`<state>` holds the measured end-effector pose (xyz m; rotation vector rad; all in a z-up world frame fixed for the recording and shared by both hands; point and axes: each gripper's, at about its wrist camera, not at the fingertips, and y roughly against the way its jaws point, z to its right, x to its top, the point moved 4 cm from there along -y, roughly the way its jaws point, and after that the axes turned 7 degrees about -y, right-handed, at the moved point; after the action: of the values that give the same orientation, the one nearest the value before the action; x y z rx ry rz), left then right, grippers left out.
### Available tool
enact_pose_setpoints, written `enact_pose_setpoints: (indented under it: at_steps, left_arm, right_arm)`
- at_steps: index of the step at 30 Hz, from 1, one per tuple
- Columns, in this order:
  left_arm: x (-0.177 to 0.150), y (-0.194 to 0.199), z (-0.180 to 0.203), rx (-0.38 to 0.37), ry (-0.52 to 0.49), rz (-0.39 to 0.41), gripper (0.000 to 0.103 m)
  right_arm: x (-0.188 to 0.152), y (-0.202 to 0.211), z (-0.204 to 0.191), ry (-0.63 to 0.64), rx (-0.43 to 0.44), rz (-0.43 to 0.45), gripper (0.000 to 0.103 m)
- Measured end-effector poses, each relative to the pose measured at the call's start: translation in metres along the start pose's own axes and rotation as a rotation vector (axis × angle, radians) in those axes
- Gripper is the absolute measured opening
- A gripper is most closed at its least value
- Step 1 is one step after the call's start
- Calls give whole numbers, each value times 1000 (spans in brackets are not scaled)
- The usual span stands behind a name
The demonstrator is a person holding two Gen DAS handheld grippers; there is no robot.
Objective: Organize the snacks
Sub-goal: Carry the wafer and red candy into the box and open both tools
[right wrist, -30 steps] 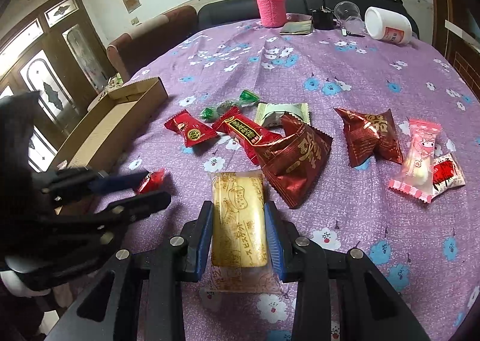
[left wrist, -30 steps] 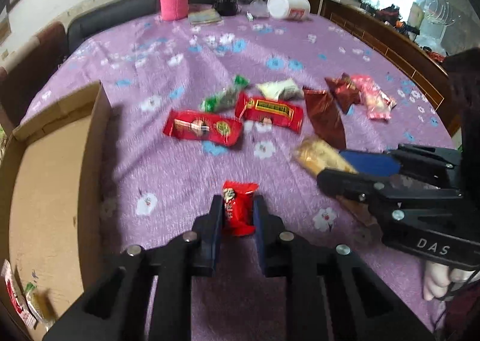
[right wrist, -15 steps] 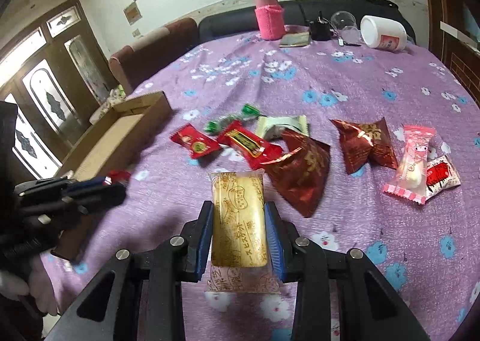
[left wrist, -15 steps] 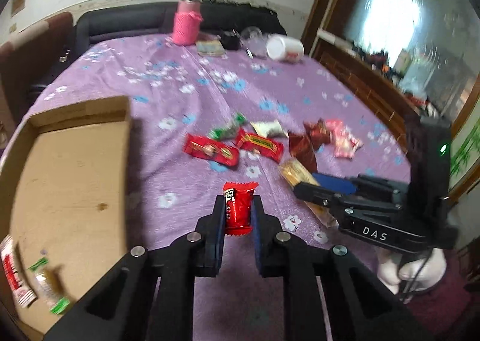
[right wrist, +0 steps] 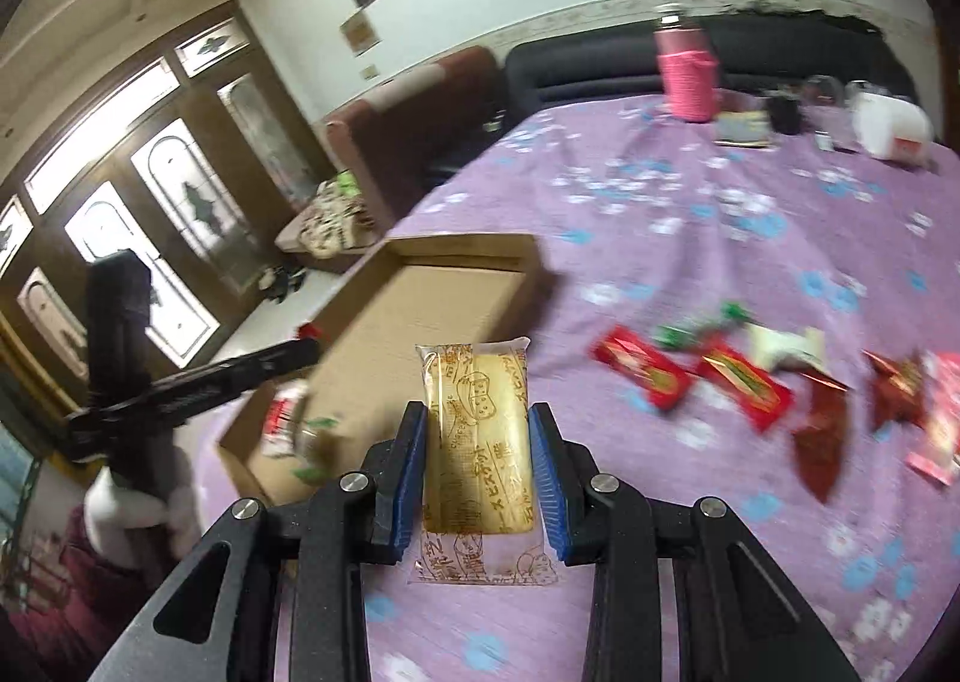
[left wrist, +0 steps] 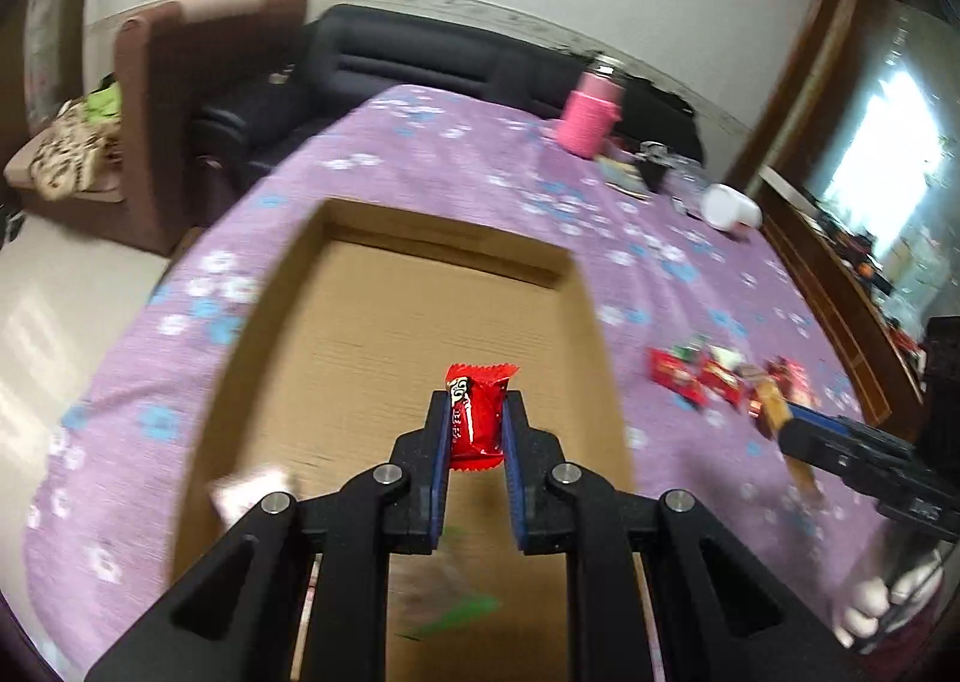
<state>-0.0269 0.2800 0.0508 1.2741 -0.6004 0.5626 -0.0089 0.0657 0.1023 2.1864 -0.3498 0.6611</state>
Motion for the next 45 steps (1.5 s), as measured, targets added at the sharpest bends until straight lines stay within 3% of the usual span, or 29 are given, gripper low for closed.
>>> enact_pose_setpoints:
  at_steps: [5, 12, 18, 20, 21, 22, 24, 33, 38, 42, 45]
  left_arm:
    - [1, -12, -36, 50, 27, -25, 16]
    - [-5, -27, -57, 71, 36, -67, 16]
    - [-7, -29, -65, 61, 57, -68, 16]
    - [-7, -28, -66, 45, 71, -63, 18]
    - [-7, -26, -66, 31, 78, -59, 25]
    - [-7, -24, -67, 23, 82, -55, 39]
    - [-5, -17, -66, 26, 89, -37, 55]
    - [-2, 32, -44, 5, 140, 53, 68]
    - [-10, 65, -15, -41, 125, 127, 79]
    - [-22, 76, 5, -75, 121, 141, 79]
    - [-25, 74, 13, -83, 113, 123, 79]
  right_arm:
    - [6, -56, -36, 4, 42, -92, 37]
    - [1, -134, -61, 8, 22, -221, 37]
    - [2, -162, -64, 0, -17, -249, 39]
    - [1, -165, -62, -28, -9, -249, 39]
    - [1, -166, -61, -41, 0, -251, 39]
    - [2, -165, -59, -52, 5, -248, 40]
    - [3, -159, -58, -60, 7, -233, 40]
    - [21, -79, -26, -102, 13, -76, 40]
    - [36, -28, 42, -177, -126, 29, 39]
    - [45, -22, 83, -200, -234, 43, 39]
    - [46, -35, 91, -176, -260, 17, 39]
